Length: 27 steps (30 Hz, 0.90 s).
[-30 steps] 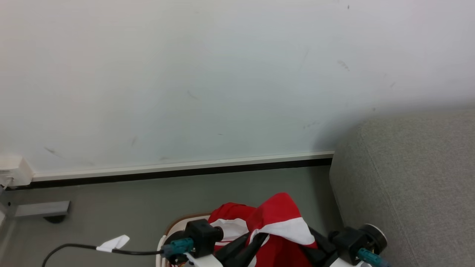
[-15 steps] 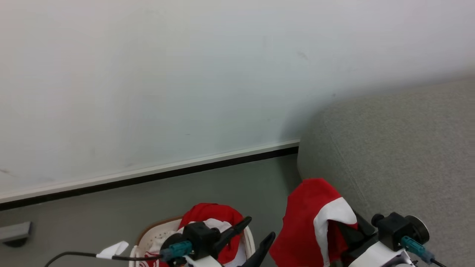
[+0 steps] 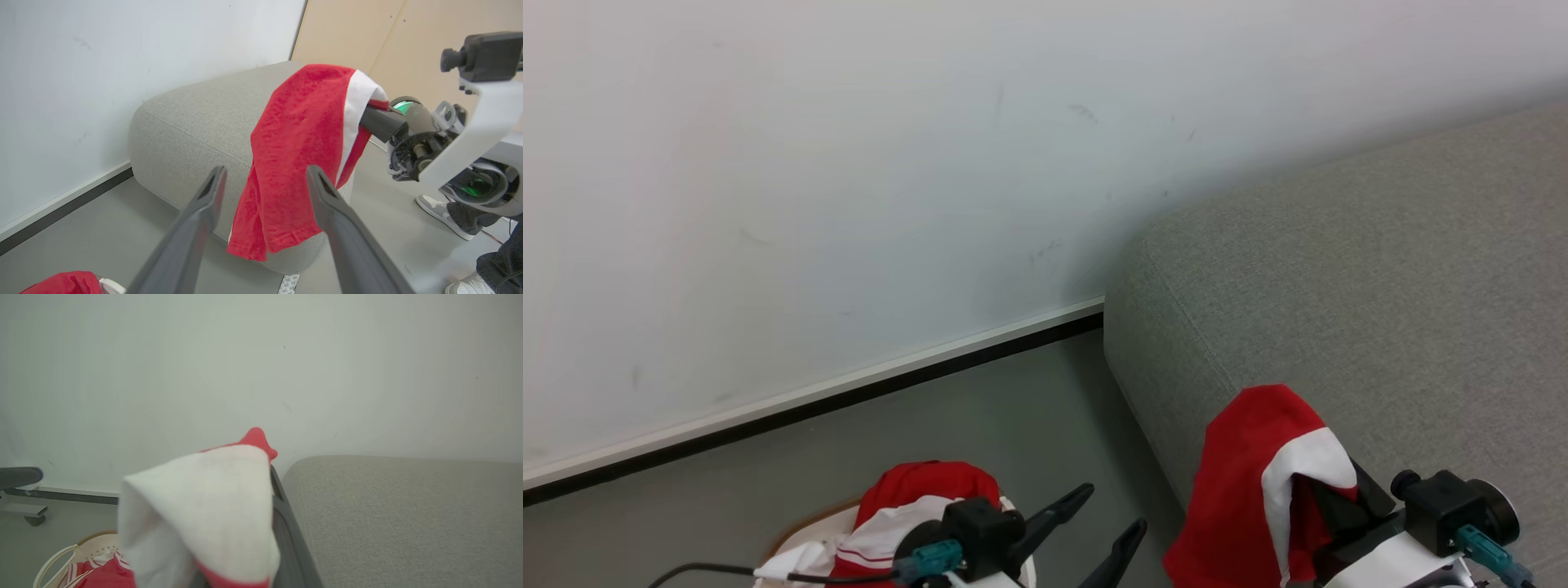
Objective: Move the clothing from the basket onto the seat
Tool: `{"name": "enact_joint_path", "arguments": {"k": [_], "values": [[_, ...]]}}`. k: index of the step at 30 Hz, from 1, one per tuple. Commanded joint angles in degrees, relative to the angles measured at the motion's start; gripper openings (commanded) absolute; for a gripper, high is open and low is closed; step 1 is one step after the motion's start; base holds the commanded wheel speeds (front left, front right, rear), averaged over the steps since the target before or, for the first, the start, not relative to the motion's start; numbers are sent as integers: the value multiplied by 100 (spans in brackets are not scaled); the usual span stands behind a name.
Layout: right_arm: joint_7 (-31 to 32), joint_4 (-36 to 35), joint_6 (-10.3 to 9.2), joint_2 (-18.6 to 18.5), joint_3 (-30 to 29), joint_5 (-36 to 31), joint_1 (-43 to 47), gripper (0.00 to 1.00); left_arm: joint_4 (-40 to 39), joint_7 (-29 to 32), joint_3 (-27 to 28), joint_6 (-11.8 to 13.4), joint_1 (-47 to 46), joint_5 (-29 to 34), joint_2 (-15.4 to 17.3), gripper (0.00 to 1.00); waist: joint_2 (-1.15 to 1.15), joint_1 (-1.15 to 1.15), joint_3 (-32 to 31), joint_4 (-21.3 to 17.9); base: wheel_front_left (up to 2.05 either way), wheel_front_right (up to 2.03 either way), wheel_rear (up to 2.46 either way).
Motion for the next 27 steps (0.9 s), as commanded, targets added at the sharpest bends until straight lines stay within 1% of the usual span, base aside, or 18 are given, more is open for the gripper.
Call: {"name": "enact_joint_path", "arguments": {"k": [1, 7, 9, 11, 13, 16, 18, 21, 24, 27], "values": [[-4, -56, -14, 8, -75, -19, 30, 0, 35, -18, 1, -11, -28, 48, 10, 100, 0, 0, 4, -16, 0, 0, 0], [-4, -112, -14, 69, -306, -115, 50, 0, 6, -44, -16, -23, -64, 59, 9, 100, 0, 0, 136, 24, 0, 0, 0], [-4, -129, -14, 111, -391, -175, -4, 0, -39, -62, 3, -8, -82, 60, 15, 100, 0, 0, 247, 62, 0, 0, 0], [-4, -159, -14, 167, -526, -224, -179, 0, -126, -47, 50, 16, -192, 104, 72, 100, 0, 0, 508, 106, 0, 0, 0], [-4, -146, -14, 231, -722, -327, -426, 0, -211, -30, 108, 22, -320, 159, 164, 100, 0, 0, 841, 154, 0, 0, 0], [-3, -109, -14, 337, -1125, -503, -964, 0, -422, 32, 214, 21, -629, 294, 339, 100, 0, 0, 1529, 265, 0, 0, 0], [-3, -72, -14, 448, -1414, -634, -1386, 0, -554, 83, 295, -28, -864, 363, 466, 100, 0, 0, 2003, 372, 0, 0, 0], [-3, 85, -14, 479, -1938, -832, -2060, 0, -699, 128, 399, -89, -1199, 497, 635, 100, 0, 0, 2598, 532, 0, 0, 0], [-1, 292, -14, 382, -2523, -1095, -2785, 0, -810, 169, 486, -152, -1544, 632, 722, 100, 0, 0, 3104, 710, 0, 0, 0], [105, 539, -14, 183, -3045, -1304, -3598, 0, -926, 182, 580, -193, -1842, 684, 779, 100, 0, 0, 3533, 863, 0, 0, 0]]}}
